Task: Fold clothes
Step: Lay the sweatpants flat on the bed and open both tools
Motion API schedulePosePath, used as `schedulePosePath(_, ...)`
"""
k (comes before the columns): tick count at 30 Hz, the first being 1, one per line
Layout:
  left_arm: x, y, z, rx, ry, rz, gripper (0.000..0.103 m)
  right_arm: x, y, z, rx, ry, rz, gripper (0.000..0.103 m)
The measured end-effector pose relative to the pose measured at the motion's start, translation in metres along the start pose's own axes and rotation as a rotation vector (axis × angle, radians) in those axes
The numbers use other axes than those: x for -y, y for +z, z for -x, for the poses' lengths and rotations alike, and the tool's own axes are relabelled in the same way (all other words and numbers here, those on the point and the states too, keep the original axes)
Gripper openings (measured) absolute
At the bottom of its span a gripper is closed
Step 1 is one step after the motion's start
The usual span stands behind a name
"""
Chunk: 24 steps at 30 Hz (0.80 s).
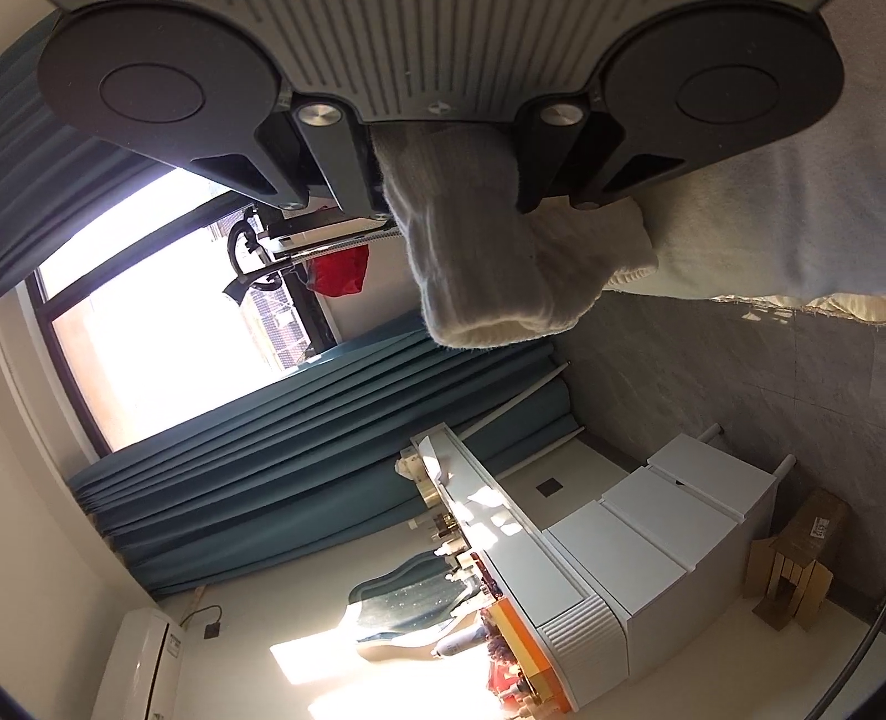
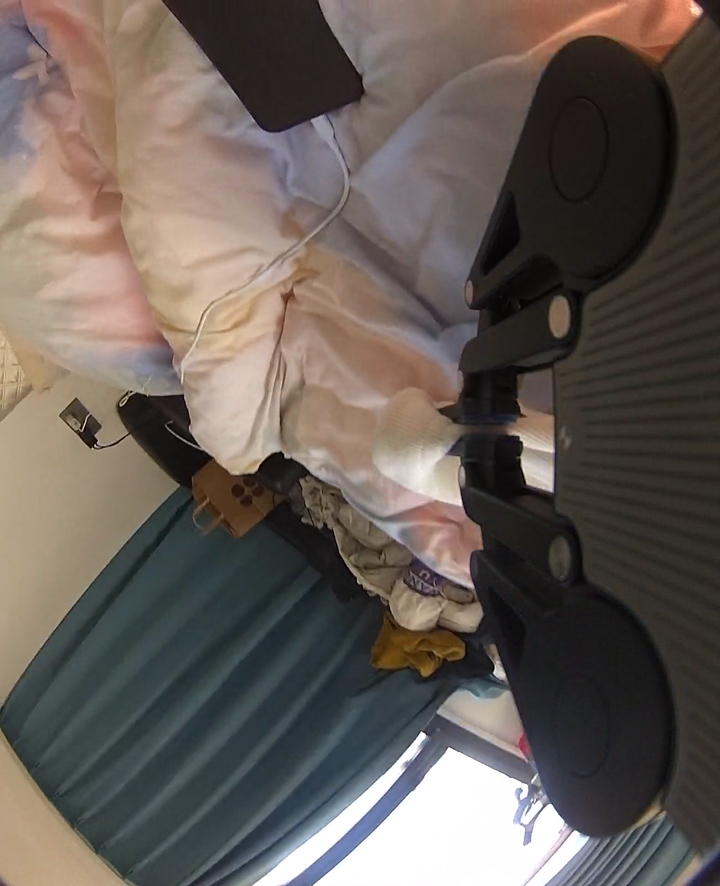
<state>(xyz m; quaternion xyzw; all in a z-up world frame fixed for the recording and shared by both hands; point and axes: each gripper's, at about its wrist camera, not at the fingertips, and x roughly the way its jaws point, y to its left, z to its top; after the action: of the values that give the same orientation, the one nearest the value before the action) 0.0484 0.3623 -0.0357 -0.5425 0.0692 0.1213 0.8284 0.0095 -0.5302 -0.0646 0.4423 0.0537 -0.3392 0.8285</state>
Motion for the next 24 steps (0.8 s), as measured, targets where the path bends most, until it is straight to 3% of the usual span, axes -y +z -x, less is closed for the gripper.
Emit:
schedulePosePath(8, -0.021, 0.009, -0.018, -0.066, 0.125, -0.007, 0.009, 0.023, -0.01, -0.018, -0.086, -0.035, -0.08, 0.007)
schedulePosePath(14, -0.009, 0.041, -0.006, -0.169, 0.122, 0.027, 0.009, 0.025, 0.001, 0.006, -0.053, 0.084, -0.153, 0.007)
schedulePosePath(17, -0.028, 0.051, 0.0, -0.22, 0.143, 0.092, 0.008, 0.026, 0.011, 0.02, -0.023, 0.104, -0.142, 0.007)
schedulePosePath(22, -0.063, 0.068, 0.009, -0.303, 0.182, 0.205, 0.008, 0.056, 0.025, 0.032, -0.018, -0.015, -0.221, 0.007)
schedulePosePath(24, -0.073, 0.065, 0.008, -0.331, 0.2, 0.172, 0.009, 0.069, 0.024, 0.024, -0.06, -0.069, -0.235, 0.007)
